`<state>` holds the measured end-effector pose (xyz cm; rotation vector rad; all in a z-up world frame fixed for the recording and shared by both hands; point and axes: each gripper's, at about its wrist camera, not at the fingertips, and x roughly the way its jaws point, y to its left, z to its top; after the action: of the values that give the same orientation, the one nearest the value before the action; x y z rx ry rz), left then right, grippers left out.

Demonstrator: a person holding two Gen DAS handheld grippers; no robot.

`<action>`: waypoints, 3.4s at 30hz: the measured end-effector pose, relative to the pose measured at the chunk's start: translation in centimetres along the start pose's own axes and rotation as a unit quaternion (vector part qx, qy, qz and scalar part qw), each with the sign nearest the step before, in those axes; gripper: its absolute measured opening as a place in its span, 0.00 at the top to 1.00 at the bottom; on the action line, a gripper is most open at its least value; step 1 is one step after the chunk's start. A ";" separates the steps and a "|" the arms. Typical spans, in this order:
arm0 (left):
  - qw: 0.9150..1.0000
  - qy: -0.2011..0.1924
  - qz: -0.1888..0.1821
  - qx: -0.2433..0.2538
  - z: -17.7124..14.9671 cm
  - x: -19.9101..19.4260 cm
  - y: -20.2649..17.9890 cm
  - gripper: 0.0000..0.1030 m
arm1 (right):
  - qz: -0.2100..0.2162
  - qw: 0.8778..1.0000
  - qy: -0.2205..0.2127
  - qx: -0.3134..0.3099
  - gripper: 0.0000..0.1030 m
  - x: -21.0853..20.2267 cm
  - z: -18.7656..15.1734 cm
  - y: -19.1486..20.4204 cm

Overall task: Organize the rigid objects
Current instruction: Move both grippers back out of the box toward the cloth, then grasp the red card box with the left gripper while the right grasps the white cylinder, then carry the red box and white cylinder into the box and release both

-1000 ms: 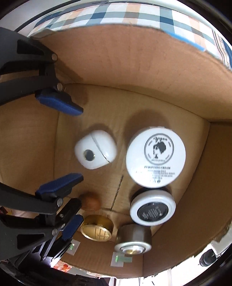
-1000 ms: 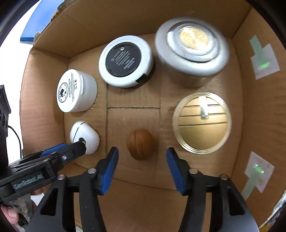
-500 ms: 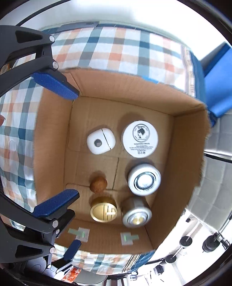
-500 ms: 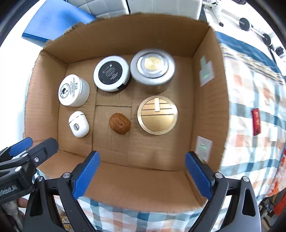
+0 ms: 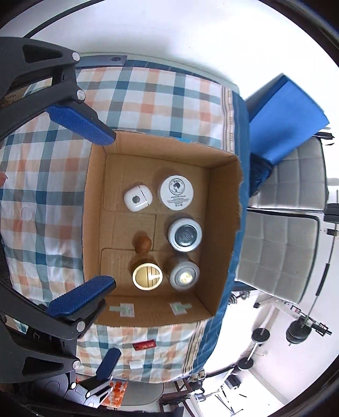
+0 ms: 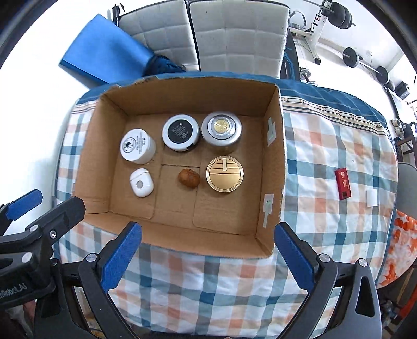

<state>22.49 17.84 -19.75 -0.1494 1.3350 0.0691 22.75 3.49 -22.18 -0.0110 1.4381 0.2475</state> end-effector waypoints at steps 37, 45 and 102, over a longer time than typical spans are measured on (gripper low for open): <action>0.981 0.085 -0.028 0.172 2.6 16.0 -38.5 0.00 | -0.046 0.957 0.025 0.286 0.09 5.4 -2.6 -44.7; 0.980 0.159 -0.060 0.105 4.0 22.5 -39.1 0.21 | -0.007 0.960 0.039 0.276 0.36 9.6 -1.1 -46.8; 0.977 0.065 -0.034 0.199 -1.4 13.9 -35.9 0.70 | -0.016 0.987 0.059 0.148 0.67 8.2 -2.0 -32.8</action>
<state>29.22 -18.33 -31.12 0.1419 1.4466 -0.2690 27.49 -27.45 -35.16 0.1962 1.5803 0.0055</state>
